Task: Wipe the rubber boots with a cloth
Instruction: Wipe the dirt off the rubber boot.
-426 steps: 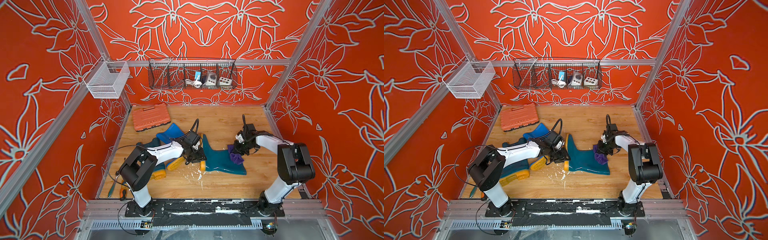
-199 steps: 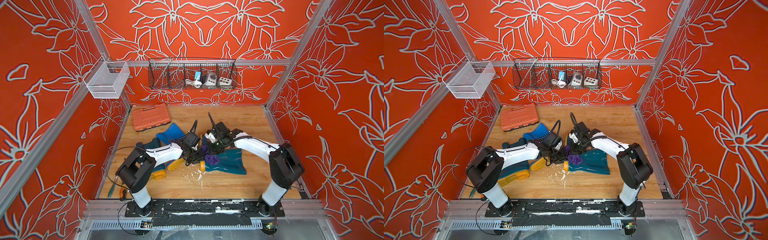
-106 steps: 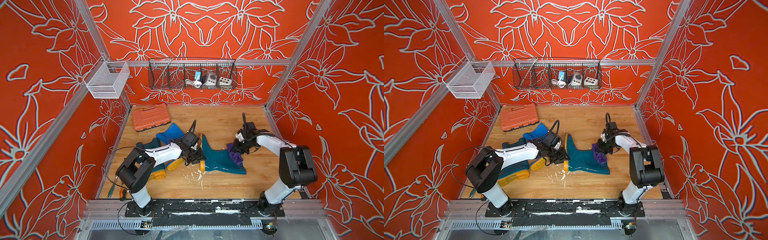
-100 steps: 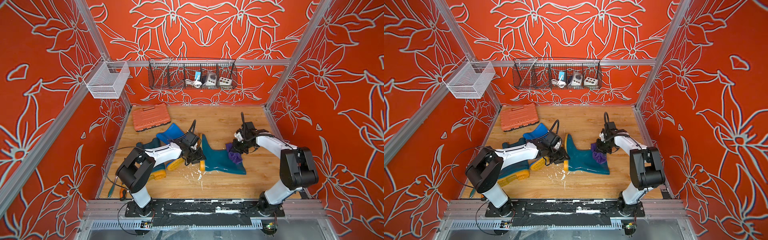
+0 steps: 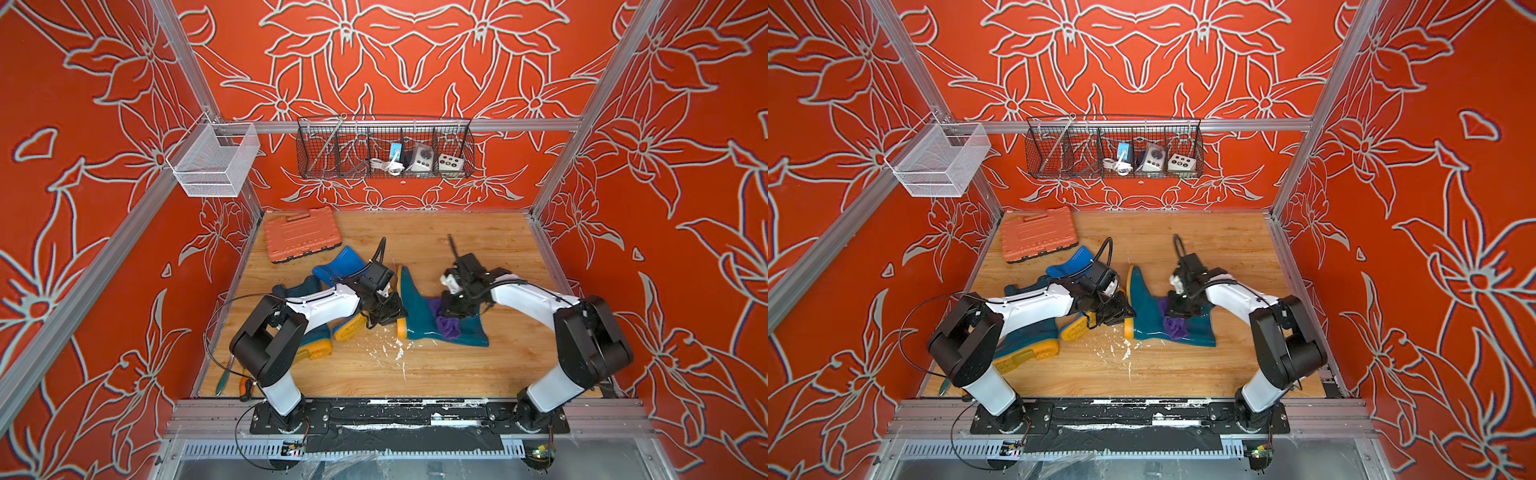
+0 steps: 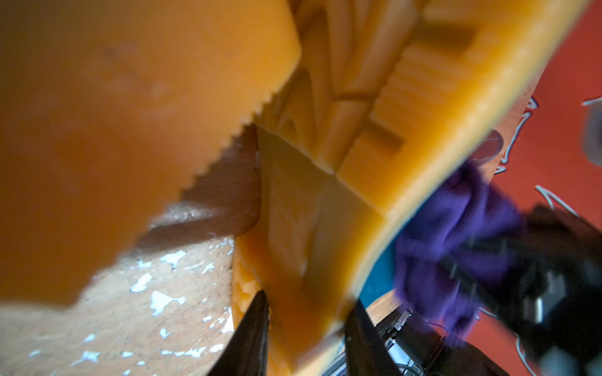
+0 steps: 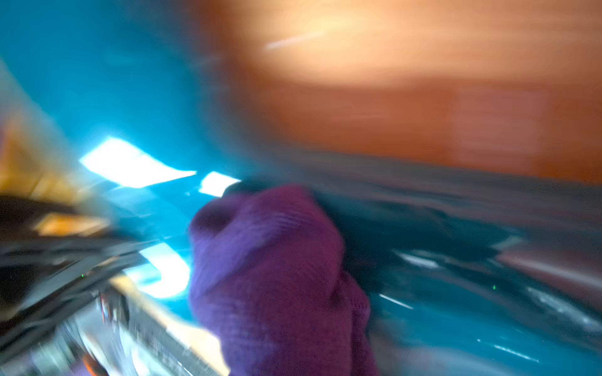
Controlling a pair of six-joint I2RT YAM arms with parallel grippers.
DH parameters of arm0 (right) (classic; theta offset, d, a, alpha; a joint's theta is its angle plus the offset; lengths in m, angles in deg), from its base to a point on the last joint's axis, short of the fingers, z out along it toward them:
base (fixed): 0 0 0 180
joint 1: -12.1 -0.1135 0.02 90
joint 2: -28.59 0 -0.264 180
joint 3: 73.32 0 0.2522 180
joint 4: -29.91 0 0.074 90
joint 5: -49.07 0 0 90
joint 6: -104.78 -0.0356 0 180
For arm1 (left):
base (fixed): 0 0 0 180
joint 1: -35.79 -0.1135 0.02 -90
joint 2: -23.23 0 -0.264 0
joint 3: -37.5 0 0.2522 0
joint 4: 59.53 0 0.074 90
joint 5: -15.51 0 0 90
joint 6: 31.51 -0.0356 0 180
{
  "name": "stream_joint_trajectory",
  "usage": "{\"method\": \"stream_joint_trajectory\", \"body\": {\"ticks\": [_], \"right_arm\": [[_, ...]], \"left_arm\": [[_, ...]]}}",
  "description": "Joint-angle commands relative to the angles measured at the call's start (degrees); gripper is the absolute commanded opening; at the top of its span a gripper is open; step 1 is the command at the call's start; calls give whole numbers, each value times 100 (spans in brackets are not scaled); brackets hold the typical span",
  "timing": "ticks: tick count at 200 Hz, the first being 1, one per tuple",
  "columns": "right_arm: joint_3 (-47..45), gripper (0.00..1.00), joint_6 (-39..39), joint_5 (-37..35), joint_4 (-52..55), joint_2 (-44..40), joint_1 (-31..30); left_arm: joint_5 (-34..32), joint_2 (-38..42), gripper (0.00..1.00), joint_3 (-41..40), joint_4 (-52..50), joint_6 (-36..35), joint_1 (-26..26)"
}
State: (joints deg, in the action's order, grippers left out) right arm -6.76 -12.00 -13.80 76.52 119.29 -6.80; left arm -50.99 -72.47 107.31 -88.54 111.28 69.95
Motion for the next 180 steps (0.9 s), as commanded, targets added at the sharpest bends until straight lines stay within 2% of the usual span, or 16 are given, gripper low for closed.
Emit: {"method": "stream_joint_trajectory", "body": {"ticks": [1,12,28,51,71,83,100,117,128,159,180], "right_arm": [[-119,0,389,-215,640,-502,776],[45,0,541,-271,847,-690,788],[101,0,374,-44,726,-928,600],[278,0,124,-327,519,-1029,-517],[358,0,-189,-252,-48,-656,-1528],[486,0,-267,-158,-169,-263,-1844],[806,0,-61,-301,231,225,-2071],[891,0,161,-770,609,304,-1988],[734,0,235,-918,740,263,-1692],[-366,0,158,-288,476,-265,49],[-328,0,287,-476,769,-560,235]], "left_arm": [[-124,167,28,-166,89,232,-102],[-87,161,25,-200,164,310,-102],[-90,198,21,-289,283,481,-93],[-172,245,16,-272,329,642,-93],[-206,240,14,-168,302,679,-93],[-197,219,13,-122,293,705,-93],[-194,218,11,-112,286,739,-93],[-214,257,9,-134,253,745,-93],[-240,293,7,-160,248,758,-100],[-227,354,0,-187,234,776,-102],[-222,370,0,-163,202,767,-99]]}}
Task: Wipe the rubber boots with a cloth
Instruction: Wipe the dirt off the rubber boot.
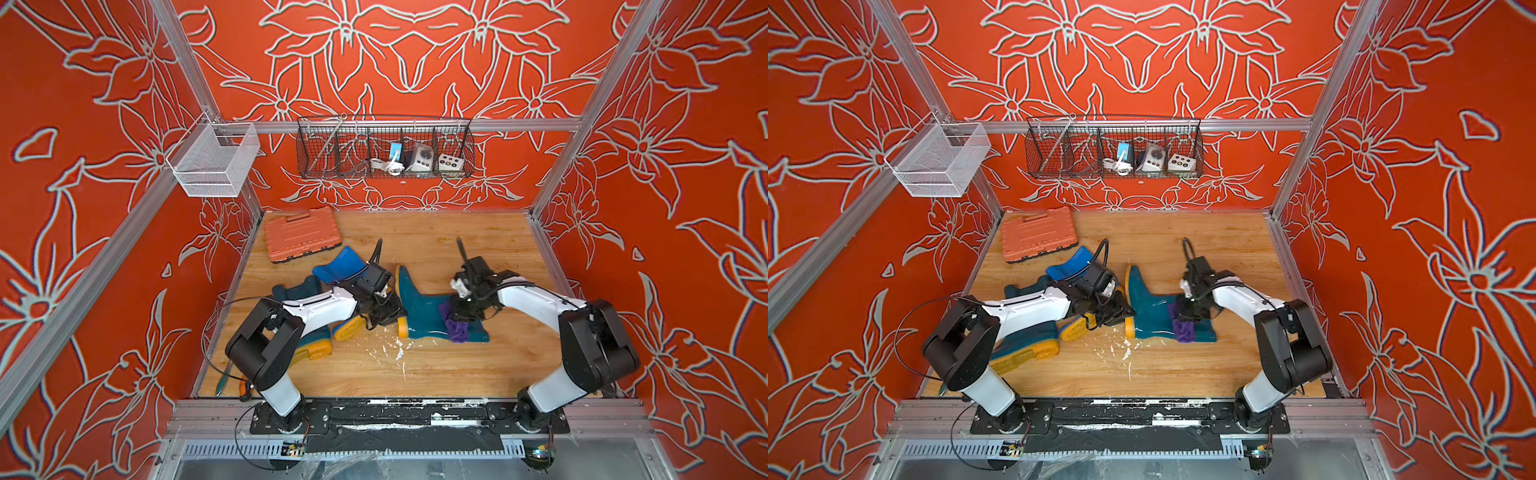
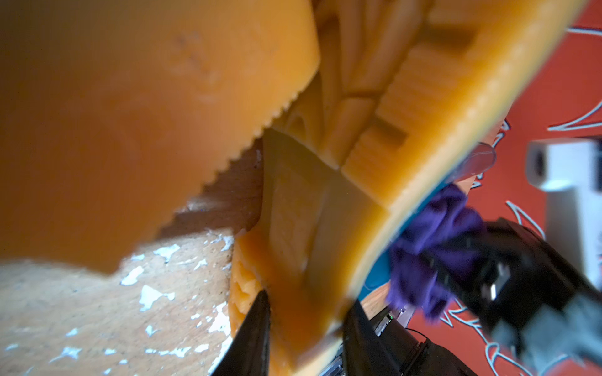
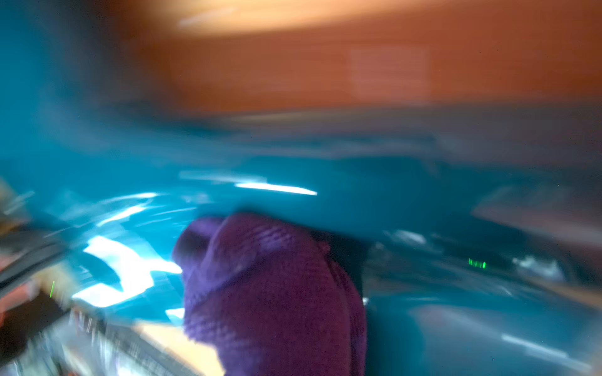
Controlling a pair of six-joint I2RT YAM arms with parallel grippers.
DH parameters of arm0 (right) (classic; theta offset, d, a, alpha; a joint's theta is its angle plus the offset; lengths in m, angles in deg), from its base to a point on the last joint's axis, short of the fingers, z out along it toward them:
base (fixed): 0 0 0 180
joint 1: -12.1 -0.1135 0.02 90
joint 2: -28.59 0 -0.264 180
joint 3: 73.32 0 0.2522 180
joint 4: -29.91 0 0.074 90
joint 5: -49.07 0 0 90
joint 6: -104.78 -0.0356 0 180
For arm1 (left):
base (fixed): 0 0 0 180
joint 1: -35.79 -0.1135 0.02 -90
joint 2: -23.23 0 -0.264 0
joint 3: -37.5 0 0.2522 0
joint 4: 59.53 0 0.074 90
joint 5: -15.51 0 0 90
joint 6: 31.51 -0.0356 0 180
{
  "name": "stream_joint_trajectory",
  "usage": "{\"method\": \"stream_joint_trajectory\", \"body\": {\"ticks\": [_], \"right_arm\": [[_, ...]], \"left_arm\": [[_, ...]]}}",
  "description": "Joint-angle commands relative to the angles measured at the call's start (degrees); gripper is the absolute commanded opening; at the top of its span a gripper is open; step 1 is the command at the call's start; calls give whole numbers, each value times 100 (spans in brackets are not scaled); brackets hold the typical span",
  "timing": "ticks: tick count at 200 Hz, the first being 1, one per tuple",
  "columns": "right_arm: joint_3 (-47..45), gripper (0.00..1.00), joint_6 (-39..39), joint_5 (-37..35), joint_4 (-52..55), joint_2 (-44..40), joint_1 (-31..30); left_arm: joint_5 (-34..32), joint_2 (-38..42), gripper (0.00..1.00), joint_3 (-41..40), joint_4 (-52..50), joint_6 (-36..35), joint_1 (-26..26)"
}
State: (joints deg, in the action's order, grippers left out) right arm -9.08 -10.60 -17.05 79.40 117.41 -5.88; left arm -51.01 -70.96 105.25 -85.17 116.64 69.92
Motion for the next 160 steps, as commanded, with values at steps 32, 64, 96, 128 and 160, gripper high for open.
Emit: {"method": "stream_joint_trajectory", "body": {"ticks": [32,64,96,128,160], "right_arm": [[411,0,-287,-183,158,-288,-1048],[1208,0,-337,-271,-27,360,-2568],[767,0,-259,-690,352,316,-2165],[-806,0,-462,112,-175,-526,-9],[-806,0,-346,68,123,-1105,229]], "left_arm": [[-146,184,0,136,-139,232,-99],[-55,102,0,233,-152,249,-115],[6,94,0,224,-109,298,-134],[44,160,0,109,-57,336,-151],[102,182,0,43,-9,360,-162]]}}
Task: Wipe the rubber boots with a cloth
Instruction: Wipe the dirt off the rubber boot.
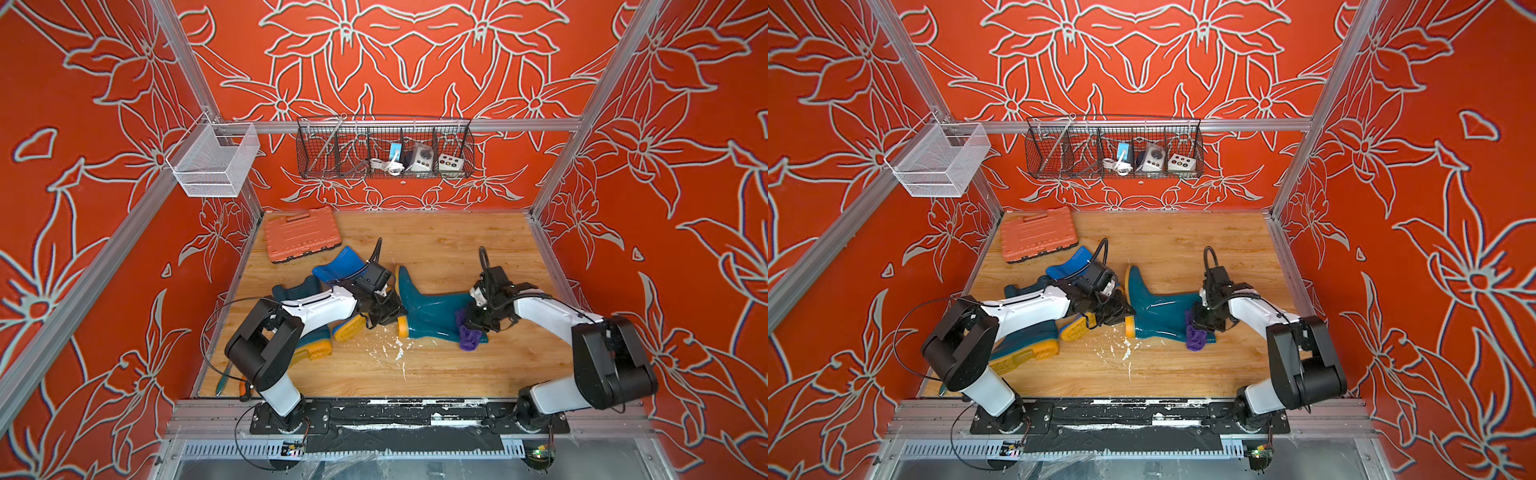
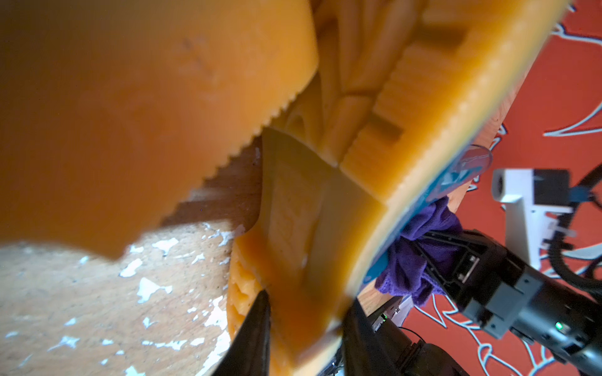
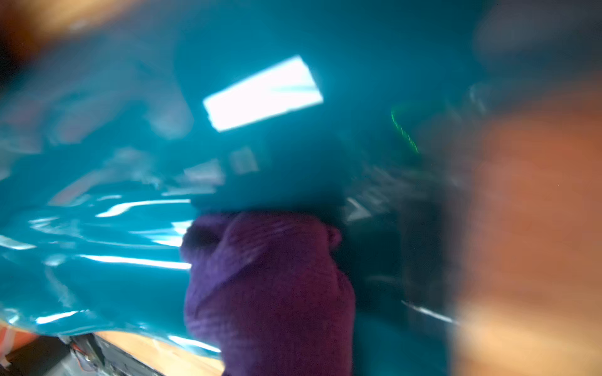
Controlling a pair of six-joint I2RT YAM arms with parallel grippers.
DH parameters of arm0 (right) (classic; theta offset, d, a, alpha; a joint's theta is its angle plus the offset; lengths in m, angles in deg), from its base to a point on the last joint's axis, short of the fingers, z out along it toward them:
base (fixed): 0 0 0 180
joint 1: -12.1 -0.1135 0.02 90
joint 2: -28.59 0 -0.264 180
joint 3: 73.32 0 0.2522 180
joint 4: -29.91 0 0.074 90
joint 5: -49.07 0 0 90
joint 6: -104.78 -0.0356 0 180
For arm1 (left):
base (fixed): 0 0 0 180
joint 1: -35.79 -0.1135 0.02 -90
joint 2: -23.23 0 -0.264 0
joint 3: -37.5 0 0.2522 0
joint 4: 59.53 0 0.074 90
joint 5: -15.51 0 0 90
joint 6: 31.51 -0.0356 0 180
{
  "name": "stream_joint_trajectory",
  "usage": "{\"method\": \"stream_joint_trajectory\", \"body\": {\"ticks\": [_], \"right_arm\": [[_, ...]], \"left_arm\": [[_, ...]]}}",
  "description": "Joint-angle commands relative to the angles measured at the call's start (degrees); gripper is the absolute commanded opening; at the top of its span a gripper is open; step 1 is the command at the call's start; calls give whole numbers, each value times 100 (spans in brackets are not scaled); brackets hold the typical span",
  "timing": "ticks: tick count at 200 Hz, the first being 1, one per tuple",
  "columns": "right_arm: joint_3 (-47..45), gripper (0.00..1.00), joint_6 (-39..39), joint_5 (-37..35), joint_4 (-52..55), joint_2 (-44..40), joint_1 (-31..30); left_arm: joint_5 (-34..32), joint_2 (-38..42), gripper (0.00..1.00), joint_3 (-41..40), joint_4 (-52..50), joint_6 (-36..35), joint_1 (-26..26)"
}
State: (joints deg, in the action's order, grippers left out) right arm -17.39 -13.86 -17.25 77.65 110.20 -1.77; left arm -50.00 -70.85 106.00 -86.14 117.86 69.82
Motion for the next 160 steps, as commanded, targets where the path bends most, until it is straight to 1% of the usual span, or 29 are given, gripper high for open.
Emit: {"method": "stream_joint_trajectory", "body": {"ticks": [1,7,16,27,43,55,68,80,89,98,110,117,127,139,147,154,160], "right_arm": [[35,0,-28,90,291,-396,-210],[105,0,-126,47,262,-461,-419],[282,0,-195,-185,229,-533,-911],[543,0,-248,-456,134,-505,-1729],[865,0,-293,-453,-145,-206,-2591],[1132,0,-128,-461,-89,127,-2948],[1274,0,39,-309,22,412,-3030],[1161,0,58,-309,48,420,-2919],[891,0,-54,-304,24,293,-2643],[507,0,-204,-237,15,108,-2170],[-67,0,-338,19,-14,-198,-1193],[-327,0,-316,113,22,-394,-665],[-472,0,-189,149,162,-688,-173],[-416,0,-52,10,342,-986,-55],[-370,0,-54,145,368,-1134,-69],[-332,0,-137,264,327,-1209,-152],[-279,0,-191,275,312,-1228,-360]], "left_arm": [[6,167,0,-33,88,244,-150],[22,154,0,-33,119,263,-150],[54,123,0,-34,171,298,-146],[111,80,0,-10,216,314,-146],[148,40,0,34,218,320,-153],[173,30,0,62,190,318,-159],[228,39,0,89,132,314,-159],[265,78,0,89,74,319,-157],[258,116,0,89,18,297,-159],[251,152,0,103,-23,267,-168],[284,162,0,114,-78,211,-185],[320,145,0,131,-101,166,-200],[367,119,0,171,-156,98,-208],[421,92,0,211,-204,32,-212],[453,75,0,229,-211,13,-204],[488,52,0,246,-210,5,-212],[518,41,0,263,-202,4,-211]]}}
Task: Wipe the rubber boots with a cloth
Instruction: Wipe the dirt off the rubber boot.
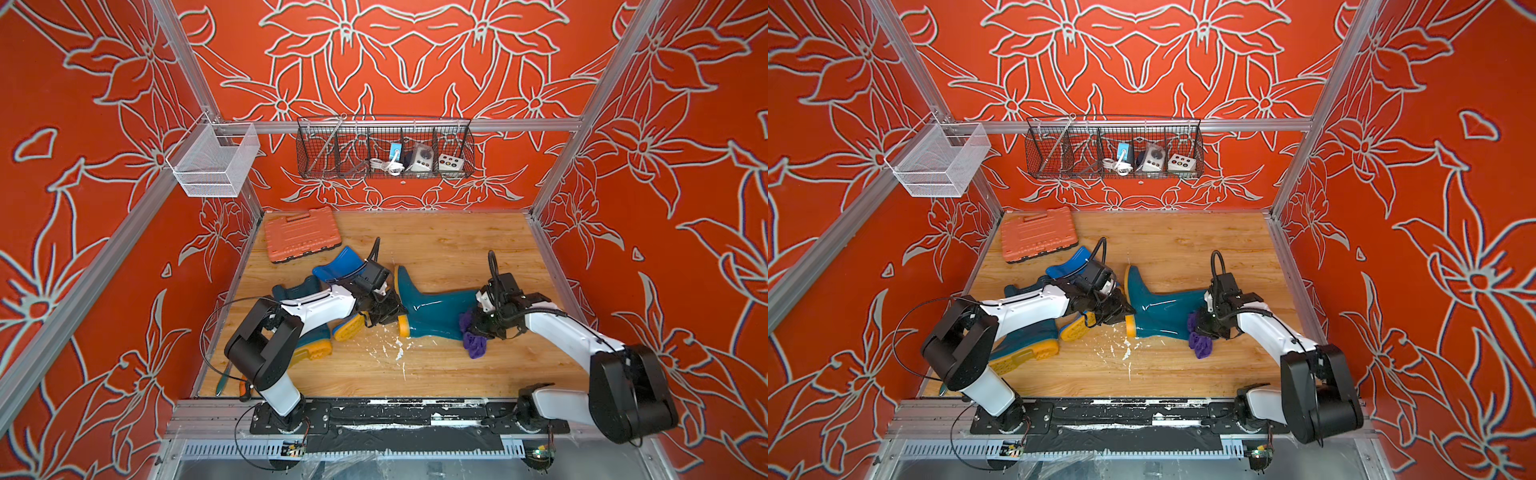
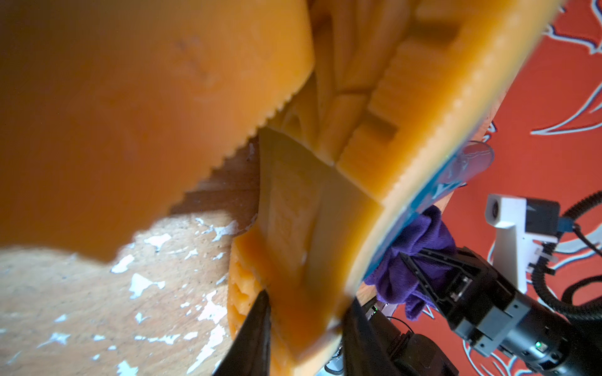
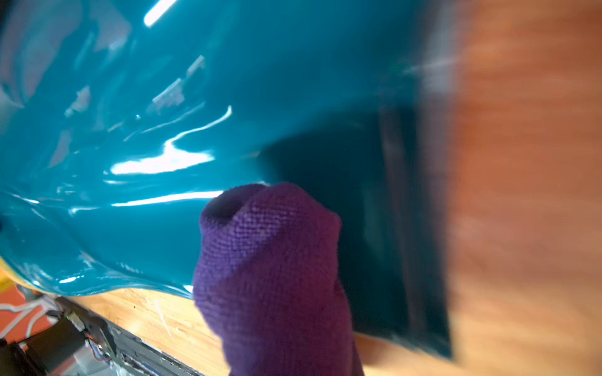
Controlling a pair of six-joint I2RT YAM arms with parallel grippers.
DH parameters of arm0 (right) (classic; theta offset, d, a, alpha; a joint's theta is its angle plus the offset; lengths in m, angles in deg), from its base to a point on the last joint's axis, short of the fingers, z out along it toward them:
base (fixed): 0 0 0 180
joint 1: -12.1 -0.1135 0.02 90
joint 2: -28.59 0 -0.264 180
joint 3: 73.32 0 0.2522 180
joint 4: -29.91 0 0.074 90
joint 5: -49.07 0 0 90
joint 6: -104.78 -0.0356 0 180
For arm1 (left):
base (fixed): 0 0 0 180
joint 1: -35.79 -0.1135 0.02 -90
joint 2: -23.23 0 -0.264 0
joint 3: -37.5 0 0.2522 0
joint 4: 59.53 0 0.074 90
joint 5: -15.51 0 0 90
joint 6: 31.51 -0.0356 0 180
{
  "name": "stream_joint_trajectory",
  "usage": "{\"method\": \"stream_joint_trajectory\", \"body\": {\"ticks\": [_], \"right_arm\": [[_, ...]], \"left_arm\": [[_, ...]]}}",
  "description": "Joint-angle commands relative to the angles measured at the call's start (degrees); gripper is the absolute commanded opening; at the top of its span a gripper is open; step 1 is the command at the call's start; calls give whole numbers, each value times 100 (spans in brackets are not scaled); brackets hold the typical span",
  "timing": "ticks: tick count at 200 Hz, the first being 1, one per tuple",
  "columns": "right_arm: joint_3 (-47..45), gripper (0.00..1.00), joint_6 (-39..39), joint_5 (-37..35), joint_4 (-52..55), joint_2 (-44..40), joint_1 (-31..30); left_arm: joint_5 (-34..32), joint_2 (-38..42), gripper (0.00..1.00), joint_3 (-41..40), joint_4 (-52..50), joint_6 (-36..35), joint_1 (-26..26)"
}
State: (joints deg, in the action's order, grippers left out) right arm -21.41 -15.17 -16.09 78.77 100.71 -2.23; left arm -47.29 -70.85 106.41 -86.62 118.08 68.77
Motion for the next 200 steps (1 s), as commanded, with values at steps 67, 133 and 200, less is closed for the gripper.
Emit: {"method": "stream_joint_trajectory", "body": {"ticks": [67,133,200], "right_arm": [[1869,0,602,414,-282,1864,-3517],[320,0,-100,-57,29,1067,-1018],[1222,0,-267,-457,1210,-1408,-354]], "left_arm": [[562,-152,0,549,-444,-423,-103],[786,-233,0,706,-1024,-1213,-115],[435,-374,0,1185,-2245,-3217,-97]]}}
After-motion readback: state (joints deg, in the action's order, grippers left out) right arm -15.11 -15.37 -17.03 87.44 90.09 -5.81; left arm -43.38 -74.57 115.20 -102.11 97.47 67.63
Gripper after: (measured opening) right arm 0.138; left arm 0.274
